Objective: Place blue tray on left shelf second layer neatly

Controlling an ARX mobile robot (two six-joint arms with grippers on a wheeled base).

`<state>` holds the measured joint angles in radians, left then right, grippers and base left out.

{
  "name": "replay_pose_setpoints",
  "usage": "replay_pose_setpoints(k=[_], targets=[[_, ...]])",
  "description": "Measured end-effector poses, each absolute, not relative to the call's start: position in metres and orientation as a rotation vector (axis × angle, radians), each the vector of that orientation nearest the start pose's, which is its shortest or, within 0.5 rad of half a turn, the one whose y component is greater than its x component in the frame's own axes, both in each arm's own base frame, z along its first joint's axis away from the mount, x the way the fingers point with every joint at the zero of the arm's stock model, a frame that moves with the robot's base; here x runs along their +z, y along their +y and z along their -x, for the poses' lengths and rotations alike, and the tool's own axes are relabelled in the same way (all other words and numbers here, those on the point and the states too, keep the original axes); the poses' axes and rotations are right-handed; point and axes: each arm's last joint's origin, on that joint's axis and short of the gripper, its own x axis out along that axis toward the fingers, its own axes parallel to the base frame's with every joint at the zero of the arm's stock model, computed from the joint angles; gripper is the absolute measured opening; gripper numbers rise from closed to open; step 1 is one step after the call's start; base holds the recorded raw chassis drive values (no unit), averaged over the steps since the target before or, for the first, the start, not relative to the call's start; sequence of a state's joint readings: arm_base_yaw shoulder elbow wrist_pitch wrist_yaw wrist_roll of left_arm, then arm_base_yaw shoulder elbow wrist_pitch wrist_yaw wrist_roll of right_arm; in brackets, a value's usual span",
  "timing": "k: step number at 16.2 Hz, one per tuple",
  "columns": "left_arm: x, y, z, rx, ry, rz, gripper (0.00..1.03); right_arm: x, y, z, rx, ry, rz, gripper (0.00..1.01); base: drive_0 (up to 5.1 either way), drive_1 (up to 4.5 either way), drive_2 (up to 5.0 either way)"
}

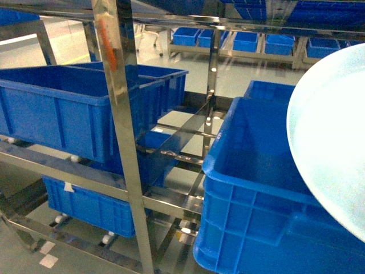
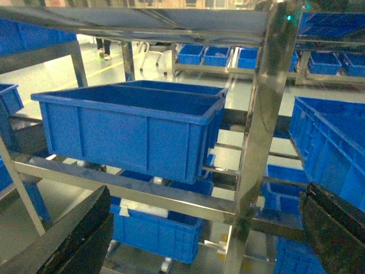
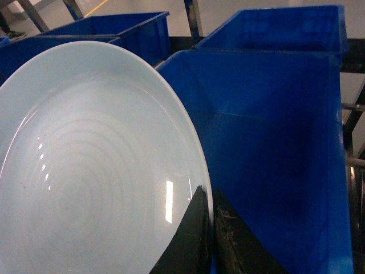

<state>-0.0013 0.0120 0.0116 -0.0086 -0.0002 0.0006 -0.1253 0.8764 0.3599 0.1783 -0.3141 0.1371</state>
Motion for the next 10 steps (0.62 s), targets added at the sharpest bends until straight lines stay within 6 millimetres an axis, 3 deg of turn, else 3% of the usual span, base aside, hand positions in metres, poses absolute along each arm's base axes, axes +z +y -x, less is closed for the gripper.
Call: replay_pose_setpoints(k=[10], targets=[[0.1662,0.0000,-0.0977,0.001,0.004,-0.001,0.98,0.2059,-0.0140,-0.1831,0.164,0.345,-0.210,0.02,-1.3,-1.32,-1.3]])
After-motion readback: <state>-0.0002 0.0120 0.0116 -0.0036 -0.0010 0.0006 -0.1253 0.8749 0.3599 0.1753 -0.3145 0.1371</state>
